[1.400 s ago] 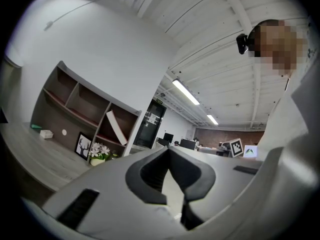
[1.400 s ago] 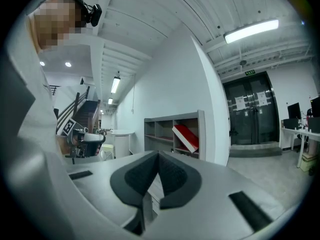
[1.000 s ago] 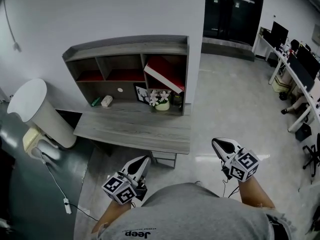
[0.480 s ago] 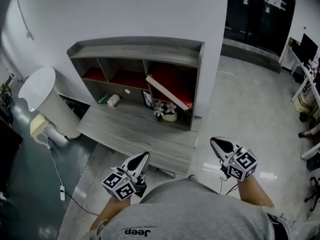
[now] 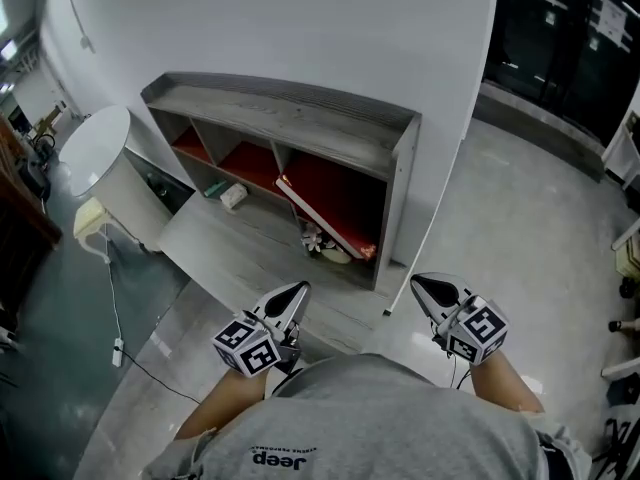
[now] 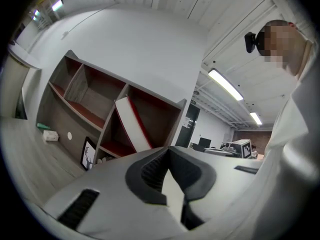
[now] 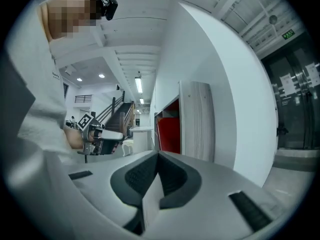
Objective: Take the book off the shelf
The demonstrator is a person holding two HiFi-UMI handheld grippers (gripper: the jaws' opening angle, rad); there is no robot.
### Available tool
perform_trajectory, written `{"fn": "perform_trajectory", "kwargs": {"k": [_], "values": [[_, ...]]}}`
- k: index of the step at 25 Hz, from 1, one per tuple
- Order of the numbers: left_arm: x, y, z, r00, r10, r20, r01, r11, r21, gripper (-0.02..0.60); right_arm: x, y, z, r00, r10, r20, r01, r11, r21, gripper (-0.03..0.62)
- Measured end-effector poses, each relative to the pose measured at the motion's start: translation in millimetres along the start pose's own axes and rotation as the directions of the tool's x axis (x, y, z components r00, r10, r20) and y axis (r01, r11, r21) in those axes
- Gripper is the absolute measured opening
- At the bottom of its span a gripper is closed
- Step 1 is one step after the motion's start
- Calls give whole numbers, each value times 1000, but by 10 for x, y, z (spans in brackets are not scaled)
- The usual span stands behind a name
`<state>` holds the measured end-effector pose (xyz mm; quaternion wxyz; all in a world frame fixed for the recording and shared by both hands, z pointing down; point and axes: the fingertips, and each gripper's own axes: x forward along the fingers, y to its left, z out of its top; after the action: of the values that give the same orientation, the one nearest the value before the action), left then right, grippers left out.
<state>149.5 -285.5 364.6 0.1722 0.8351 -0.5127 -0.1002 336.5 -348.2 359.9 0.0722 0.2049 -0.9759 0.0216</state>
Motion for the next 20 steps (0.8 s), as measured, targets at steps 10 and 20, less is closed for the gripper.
{"fn": "perform_trajectory", "kwargs": {"k": [10, 20], "values": [[581, 911, 147, 998, 47, -47, -53, 989, -135, 8, 742, -251, -46, 1000, -9, -11, 9, 1000, 29, 12], [1194, 1393, 81, 990, 35, -138, -83, 932, -354, 410, 933, -268, -90, 996, -65, -58, 67, 997, 30, 12]]}}
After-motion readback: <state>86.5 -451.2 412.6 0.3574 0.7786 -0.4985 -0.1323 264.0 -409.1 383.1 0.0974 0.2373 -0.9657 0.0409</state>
